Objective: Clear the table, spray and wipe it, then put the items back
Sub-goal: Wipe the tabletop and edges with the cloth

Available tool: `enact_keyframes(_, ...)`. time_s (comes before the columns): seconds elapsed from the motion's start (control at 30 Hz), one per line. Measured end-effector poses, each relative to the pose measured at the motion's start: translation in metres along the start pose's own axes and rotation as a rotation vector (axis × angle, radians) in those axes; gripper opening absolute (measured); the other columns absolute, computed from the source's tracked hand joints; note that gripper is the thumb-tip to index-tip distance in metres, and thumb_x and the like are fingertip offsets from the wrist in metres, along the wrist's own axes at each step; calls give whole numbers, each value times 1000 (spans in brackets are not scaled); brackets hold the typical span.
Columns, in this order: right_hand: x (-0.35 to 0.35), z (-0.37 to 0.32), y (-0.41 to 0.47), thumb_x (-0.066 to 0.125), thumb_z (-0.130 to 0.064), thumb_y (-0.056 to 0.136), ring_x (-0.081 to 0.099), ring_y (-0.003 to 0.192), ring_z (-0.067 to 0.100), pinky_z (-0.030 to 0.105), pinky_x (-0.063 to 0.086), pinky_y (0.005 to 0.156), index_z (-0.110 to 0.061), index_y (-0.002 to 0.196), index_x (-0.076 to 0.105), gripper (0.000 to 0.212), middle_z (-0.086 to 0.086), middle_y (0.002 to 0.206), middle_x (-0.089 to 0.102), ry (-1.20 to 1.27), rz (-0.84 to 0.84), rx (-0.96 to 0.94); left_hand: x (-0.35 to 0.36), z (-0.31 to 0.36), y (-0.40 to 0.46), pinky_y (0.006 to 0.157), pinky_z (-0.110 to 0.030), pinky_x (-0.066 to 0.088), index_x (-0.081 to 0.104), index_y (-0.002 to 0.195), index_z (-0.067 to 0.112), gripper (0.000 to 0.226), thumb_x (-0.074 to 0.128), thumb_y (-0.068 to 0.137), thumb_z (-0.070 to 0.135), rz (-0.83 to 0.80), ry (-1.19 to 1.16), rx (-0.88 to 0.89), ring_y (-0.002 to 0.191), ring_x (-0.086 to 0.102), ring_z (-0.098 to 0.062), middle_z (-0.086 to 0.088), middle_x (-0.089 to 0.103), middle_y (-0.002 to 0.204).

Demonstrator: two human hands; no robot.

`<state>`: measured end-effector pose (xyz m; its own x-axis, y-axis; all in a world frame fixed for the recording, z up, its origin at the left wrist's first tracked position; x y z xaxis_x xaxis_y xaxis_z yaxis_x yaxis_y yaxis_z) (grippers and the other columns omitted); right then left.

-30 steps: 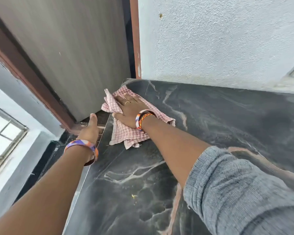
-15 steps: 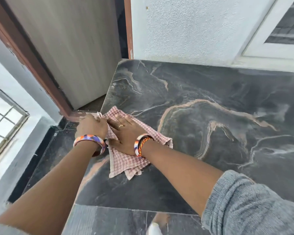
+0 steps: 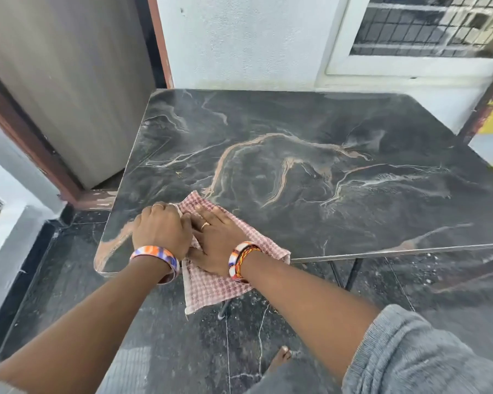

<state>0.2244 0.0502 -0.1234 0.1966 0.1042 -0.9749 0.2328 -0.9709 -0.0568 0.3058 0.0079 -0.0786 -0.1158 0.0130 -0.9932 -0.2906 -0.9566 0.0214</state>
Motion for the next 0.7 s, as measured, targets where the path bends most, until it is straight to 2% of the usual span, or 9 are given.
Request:
enact_keyframes(0.17, -7, 54, -35, 29, -47, 93, 4, 146, 22, 42, -2, 118, -19, 149, 14, 64, 1, 158, 13, 15, 23, 145, 4, 62, 5, 99, -42, 37, 48, 118, 6, 40, 39, 92, 35, -51, 11, 164, 120, 46, -34, -17, 55, 126)
enact_keyframes(0.3, -15, 122, -78, 27, -49, 93, 3, 146, 21, 42, -2, 117, -23, 149, 14, 63, -3, 159, 10, 14, 40, 280, 10, 137, 14, 96, -41, 39, 51, 114, 9, 39, 41, 91, 38, -93, 1, 288, 116, 49, -33, -15, 58, 120)
enact_keyframes(0.43, -31, 214, -144, 27, -48, 93, 2, 146, 20, 41, -6, 117, -27, 148, 15, 60, -4, 159, 9, 21, 73, 438, 25, 240, 17, 93, -40, 41, 53, 111, 9, 40, 41, 90, 40, -107, -36, 396, 113, 52, -33, -14, 59, 118)
enact_keyframes(0.57, -46, 307, -223, 25, -48, 93, -2, 146, 20, 41, -9, 116, -37, 147, 10, 57, -5, 159, 5, 26, 76, 619, 41, 350, 8, 100, -39, 38, 49, 123, 9, 49, 39, 91, 45, -113, -57, 488, 119, 49, -31, -12, 57, 125)
enact_keyframes(0.7, -60, 389, -302, 23, -50, 94, -1, 146, 18, 51, -6, 116, -31, 148, 11, 59, -7, 159, 5, 5, 80, 843, 55, 448, -4, 106, -38, 34, 45, 129, 11, 51, 38, 91, 45, -152, -68, 588, 125, 45, -29, -11, 53, 132)
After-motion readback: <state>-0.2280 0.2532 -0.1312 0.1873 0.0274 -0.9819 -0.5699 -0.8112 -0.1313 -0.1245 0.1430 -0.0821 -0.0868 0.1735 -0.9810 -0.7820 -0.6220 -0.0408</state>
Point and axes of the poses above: each hand's wrist, its own y-axis towards the middle knuckle, its own x-axis out of the palm, z = x × y, the point moved 6 cm from there along y, towards the middle knuckle
